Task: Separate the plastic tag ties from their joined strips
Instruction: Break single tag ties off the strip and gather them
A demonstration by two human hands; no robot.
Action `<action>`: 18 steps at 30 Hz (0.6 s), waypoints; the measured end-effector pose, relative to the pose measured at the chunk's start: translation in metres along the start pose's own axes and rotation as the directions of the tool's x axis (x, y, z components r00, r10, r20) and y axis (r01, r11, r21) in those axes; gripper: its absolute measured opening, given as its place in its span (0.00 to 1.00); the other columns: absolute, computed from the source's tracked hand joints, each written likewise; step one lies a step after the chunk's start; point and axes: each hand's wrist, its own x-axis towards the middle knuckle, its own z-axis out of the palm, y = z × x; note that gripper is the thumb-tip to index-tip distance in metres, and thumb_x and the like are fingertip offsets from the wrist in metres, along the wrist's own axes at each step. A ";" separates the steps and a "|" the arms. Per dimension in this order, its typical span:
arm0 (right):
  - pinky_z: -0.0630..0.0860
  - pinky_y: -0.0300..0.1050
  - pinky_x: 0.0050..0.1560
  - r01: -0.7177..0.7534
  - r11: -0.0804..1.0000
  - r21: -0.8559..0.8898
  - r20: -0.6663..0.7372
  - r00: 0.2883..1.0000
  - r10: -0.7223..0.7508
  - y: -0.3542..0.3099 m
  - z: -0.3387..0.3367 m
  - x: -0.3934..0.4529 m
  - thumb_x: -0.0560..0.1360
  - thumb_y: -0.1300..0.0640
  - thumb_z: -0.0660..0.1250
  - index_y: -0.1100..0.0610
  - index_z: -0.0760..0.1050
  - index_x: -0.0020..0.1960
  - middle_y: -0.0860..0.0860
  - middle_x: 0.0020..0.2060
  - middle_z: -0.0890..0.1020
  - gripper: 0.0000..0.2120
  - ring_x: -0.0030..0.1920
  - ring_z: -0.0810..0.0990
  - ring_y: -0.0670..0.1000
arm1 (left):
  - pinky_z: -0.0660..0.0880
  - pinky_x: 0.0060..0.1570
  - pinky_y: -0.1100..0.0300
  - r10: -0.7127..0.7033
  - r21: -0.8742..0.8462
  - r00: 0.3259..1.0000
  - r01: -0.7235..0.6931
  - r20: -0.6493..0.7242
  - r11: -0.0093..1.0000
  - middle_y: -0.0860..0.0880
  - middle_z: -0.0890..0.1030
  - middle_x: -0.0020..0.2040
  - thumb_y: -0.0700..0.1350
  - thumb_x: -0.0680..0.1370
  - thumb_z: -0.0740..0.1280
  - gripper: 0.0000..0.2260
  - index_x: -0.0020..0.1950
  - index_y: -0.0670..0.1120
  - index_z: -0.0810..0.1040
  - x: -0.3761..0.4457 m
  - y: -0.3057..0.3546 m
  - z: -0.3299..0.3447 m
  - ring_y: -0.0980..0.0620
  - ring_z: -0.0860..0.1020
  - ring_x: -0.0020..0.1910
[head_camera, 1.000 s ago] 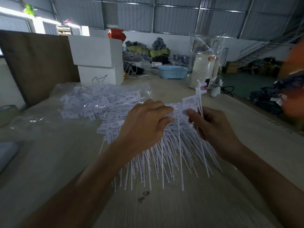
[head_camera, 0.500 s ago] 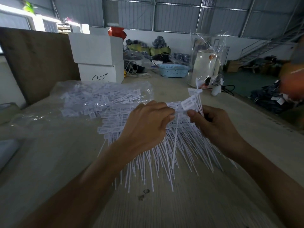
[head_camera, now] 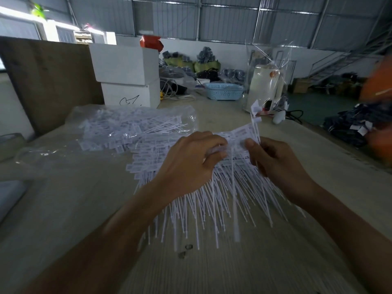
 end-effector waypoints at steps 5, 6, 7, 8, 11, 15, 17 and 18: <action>0.65 0.35 0.27 0.000 0.954 -0.300 -0.082 0.996 -0.026 0.014 -0.007 0.006 0.83 0.50 0.60 0.59 0.72 0.38 0.51 0.28 0.71 0.18 0.26 0.70 0.44 | 0.68 0.50 0.52 0.109 0.146 0.989 -0.123 0.104 0.982 0.52 0.82 0.53 0.46 0.79 0.68 0.11 0.60 0.48 0.80 -0.001 0.000 -0.002 0.49 0.77 0.51; 0.66 0.34 0.27 -0.035 0.952 -0.305 -0.166 0.986 -0.017 0.017 -0.016 0.010 0.83 0.50 0.61 0.54 0.70 0.37 0.50 0.28 0.70 0.16 0.25 0.69 0.43 | 0.65 0.48 0.54 0.139 0.175 0.981 -0.161 0.134 0.971 0.53 0.82 0.53 0.46 0.79 0.66 0.11 0.60 0.49 0.80 -0.002 0.001 -0.002 0.50 0.76 0.51; 0.65 0.34 0.27 -0.077 0.973 -0.217 -0.246 0.969 0.022 0.021 -0.026 0.014 0.82 0.49 0.61 0.50 0.68 0.36 0.47 0.27 0.69 0.17 0.24 0.67 0.42 | 0.63 0.48 0.55 0.158 0.195 0.976 -0.186 0.151 0.963 0.53 0.82 0.54 0.47 0.79 0.65 0.11 0.61 0.50 0.79 -0.003 0.002 -0.002 0.50 0.76 0.51; 0.65 0.39 0.29 -0.108 0.993 -0.052 -0.307 0.948 0.087 0.023 -0.038 0.017 0.81 0.47 0.62 0.49 0.67 0.35 0.46 0.27 0.68 0.17 0.25 0.64 0.43 | 0.63 0.48 0.55 0.163 0.202 0.976 -0.191 0.148 0.961 0.53 0.82 0.54 0.47 0.80 0.64 0.11 0.61 0.50 0.79 -0.004 0.002 -0.001 0.50 0.76 0.52; 0.65 0.41 0.27 -0.150 0.942 0.300 -0.261 0.937 0.232 0.030 -0.056 0.017 0.83 0.45 0.59 0.49 0.71 0.37 0.46 0.27 0.71 0.17 0.26 0.66 0.46 | 0.64 0.50 0.55 0.108 0.164 0.991 -0.120 0.079 0.979 0.53 0.81 0.55 0.50 0.80 0.66 0.12 0.61 0.49 0.80 -0.003 0.002 0.002 0.49 0.77 0.53; 0.72 0.43 0.25 -0.250 0.910 0.330 0.045 0.967 0.250 0.028 -0.026 0.008 0.80 0.38 0.59 0.53 0.73 0.52 0.52 0.32 0.80 0.18 0.27 0.74 0.51 | 0.70 0.52 0.52 0.032 0.076 0.999 -0.033 0.013 0.997 0.51 0.82 0.52 0.51 0.78 0.68 0.13 0.60 0.47 0.81 -0.002 0.001 0.004 0.49 0.78 0.52; 0.67 0.42 0.23 -0.250 0.916 0.315 0.131 0.967 0.219 0.023 -0.008 0.003 0.81 0.39 0.58 0.54 0.70 0.50 0.51 0.29 0.75 0.18 0.24 0.68 0.50 | 0.74 0.52 0.50 -0.005 0.015 1.000 0.005 0.002 1.000 0.51 0.82 0.52 0.51 0.77 0.68 0.14 0.59 0.47 0.81 -0.003 0.002 0.004 0.50 0.78 0.52; 0.63 0.41 0.23 -0.264 0.909 0.323 0.153 0.962 0.225 0.019 0.001 0.001 0.81 0.39 0.58 0.55 0.70 0.48 0.50 0.27 0.72 0.18 0.24 0.65 0.49 | 0.75 0.51 0.50 -0.019 -0.005 1.000 0.019 0.001 1.000 0.51 0.81 0.52 0.51 0.77 0.69 0.13 0.59 0.47 0.81 -0.003 0.004 0.005 0.50 0.77 0.53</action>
